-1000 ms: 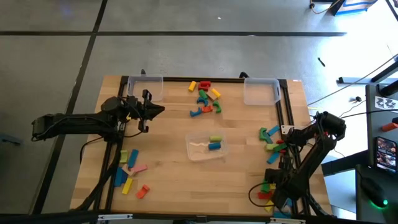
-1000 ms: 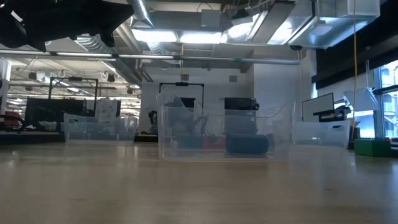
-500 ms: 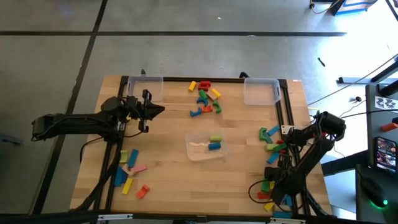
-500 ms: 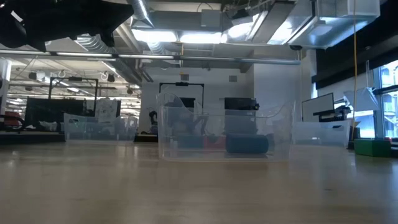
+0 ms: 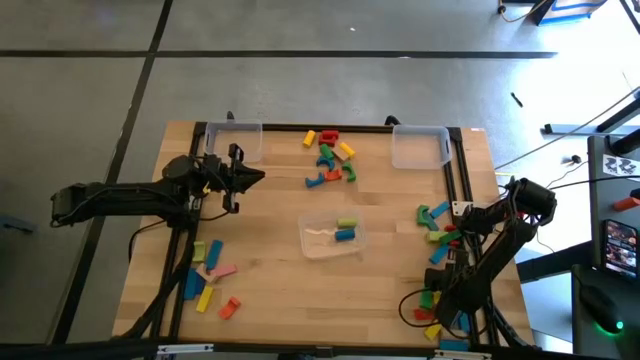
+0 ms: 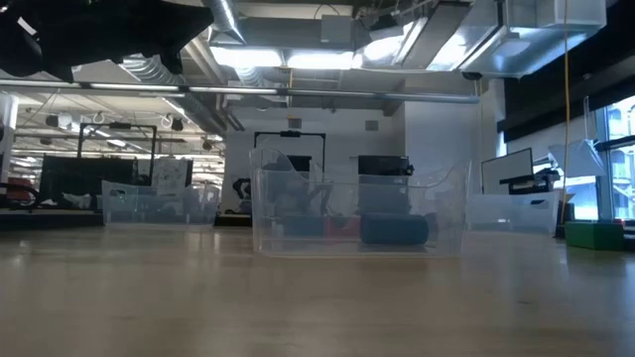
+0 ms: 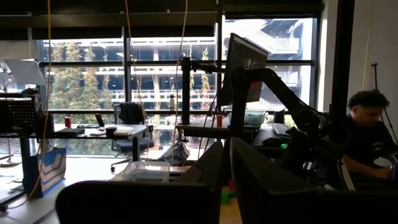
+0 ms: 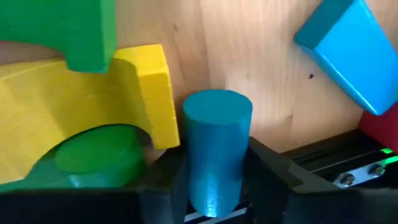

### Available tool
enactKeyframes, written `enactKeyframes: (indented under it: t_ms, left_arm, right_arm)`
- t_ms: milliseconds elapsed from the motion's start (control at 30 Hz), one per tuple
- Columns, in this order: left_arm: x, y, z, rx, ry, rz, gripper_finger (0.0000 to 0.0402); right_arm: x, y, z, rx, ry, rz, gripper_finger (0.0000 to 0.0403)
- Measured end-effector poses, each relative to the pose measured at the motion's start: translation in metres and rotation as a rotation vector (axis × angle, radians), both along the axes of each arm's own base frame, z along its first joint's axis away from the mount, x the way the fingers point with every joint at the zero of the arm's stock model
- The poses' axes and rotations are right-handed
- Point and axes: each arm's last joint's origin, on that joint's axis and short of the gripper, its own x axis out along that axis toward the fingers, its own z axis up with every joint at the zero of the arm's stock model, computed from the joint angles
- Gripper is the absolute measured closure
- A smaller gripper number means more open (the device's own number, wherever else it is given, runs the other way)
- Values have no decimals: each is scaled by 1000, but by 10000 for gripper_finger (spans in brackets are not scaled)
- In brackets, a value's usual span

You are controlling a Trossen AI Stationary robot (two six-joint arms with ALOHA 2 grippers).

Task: Sort blocks by size
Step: Put the blue cylindrical block into the bottom transparent bin

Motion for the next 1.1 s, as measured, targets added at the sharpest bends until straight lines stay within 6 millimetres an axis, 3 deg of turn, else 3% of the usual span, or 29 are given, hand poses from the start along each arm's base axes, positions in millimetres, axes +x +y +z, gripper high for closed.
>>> enactKeyframes:
  t_ms: [200, 467, 733, 1100]
  left_arm:
    - [0, 0, 0, -1, 0, 0, 377]
    - [0, 0, 0, -1, -1, 0, 377]
    - [0, 0, 0, -1, 0, 0, 377]
    - [0, 0, 0, -1, 0, 0, 377]
  right_arm:
    - [3, 0, 7, -45, 6, -4, 276]
    - [22, -4, 39, -50, -12, -30, 283]
    - [56, -10, 70, -20, -215, -59, 281]
    - [113, -26, 107, -46, -529, 55, 277]
